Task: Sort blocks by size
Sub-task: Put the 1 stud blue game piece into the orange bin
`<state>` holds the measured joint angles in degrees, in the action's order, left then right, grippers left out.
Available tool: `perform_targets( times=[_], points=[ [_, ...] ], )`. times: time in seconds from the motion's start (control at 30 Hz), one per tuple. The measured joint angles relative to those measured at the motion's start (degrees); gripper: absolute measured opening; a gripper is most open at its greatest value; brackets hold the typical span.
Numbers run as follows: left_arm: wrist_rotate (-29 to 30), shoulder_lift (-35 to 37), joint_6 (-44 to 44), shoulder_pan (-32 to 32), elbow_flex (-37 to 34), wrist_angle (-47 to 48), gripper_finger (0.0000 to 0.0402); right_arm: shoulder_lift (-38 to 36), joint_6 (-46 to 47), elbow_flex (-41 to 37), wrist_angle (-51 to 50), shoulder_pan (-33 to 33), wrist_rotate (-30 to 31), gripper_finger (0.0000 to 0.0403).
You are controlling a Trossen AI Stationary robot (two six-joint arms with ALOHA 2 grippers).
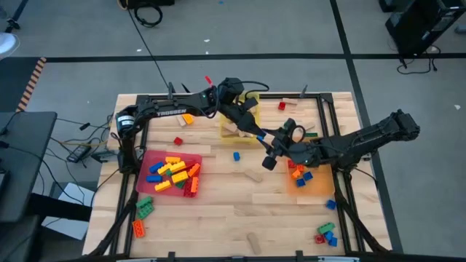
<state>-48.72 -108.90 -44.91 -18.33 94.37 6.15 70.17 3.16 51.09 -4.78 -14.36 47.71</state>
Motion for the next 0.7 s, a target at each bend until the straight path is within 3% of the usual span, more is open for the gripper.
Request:
perform_targets(
  times=[0.37,0.57,0.7],
  points=[
    [5.88,-0.02,2.98,0.16,0.00,-1.71,0.0223,-0.02,-0.16,0.00,0.47,0.04,-0.22,0.0176],
    [7.32,-0.02,9.31,-1.45,0.02,-8.77,0.0234,-0.96,-0.23,0.00,0.08,-0.16,2.00,0.0160],
    [6.94,-0.02,10.37,-3.13,0.09,-10.26,0.0234,-2.79,0.32,0.00,-1.30,-1.04,6.77,0.0169]
  ],
)
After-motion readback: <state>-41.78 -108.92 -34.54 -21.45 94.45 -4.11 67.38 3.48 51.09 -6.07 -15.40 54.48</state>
